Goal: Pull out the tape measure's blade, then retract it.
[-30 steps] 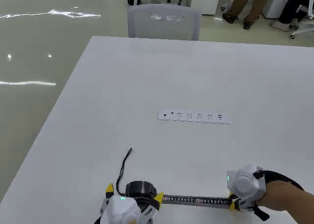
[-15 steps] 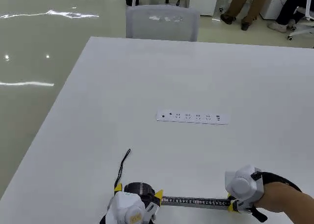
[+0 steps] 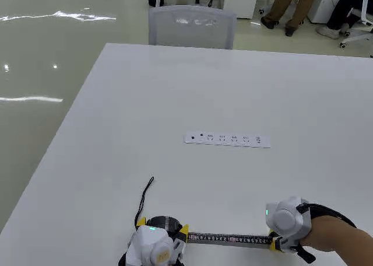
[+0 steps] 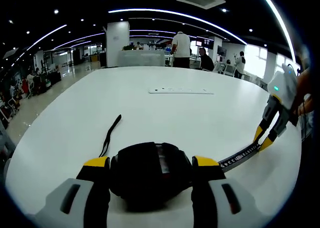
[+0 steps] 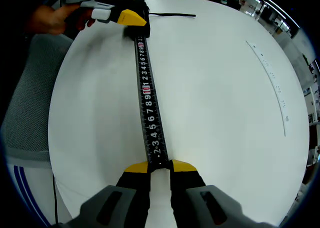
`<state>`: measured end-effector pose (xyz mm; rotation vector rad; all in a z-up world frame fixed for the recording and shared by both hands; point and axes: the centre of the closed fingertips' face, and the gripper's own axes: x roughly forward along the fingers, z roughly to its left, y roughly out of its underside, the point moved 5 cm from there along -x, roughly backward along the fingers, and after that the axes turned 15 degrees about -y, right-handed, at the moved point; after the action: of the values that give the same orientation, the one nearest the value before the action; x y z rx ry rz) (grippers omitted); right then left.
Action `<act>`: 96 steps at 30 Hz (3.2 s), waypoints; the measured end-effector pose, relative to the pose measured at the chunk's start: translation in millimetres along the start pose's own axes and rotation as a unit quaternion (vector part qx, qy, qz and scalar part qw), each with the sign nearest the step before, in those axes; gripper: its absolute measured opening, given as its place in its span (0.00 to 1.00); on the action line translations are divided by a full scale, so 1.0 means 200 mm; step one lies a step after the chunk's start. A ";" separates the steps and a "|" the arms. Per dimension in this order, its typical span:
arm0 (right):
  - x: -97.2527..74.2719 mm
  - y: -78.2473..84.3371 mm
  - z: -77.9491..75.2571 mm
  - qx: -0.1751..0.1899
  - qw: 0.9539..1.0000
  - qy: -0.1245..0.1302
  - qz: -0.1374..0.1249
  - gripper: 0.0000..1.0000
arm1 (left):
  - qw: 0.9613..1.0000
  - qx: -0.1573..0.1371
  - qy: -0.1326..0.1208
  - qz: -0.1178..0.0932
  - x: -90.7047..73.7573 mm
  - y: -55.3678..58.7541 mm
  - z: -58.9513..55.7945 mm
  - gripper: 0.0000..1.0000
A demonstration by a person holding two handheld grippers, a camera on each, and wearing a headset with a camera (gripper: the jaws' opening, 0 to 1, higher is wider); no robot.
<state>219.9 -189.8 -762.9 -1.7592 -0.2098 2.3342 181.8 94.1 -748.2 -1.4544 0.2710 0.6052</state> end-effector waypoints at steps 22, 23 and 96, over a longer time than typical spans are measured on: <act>0.01 0.01 -0.01 0.003 1.000 0.006 -0.002 0.14 | 0.998 0.062 -0.001 -0.016 -0.06 -0.03 -0.01 0.59; 0.01 0.01 -0.02 0.005 1.000 0.006 -0.003 0.14 | 0.998 0.064 -0.001 -0.014 -0.05 -0.03 -0.01 0.59; 0.02 -0.07 0.01 0.011 1.000 0.016 -0.016 0.13 | 0.999 -0.012 0.001 0.035 0.00 0.03 0.01 0.60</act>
<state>216.9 -175.4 -763.3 -1.7686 -0.2056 2.2760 178.5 95.5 -752.7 -1.4735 0.3193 0.6657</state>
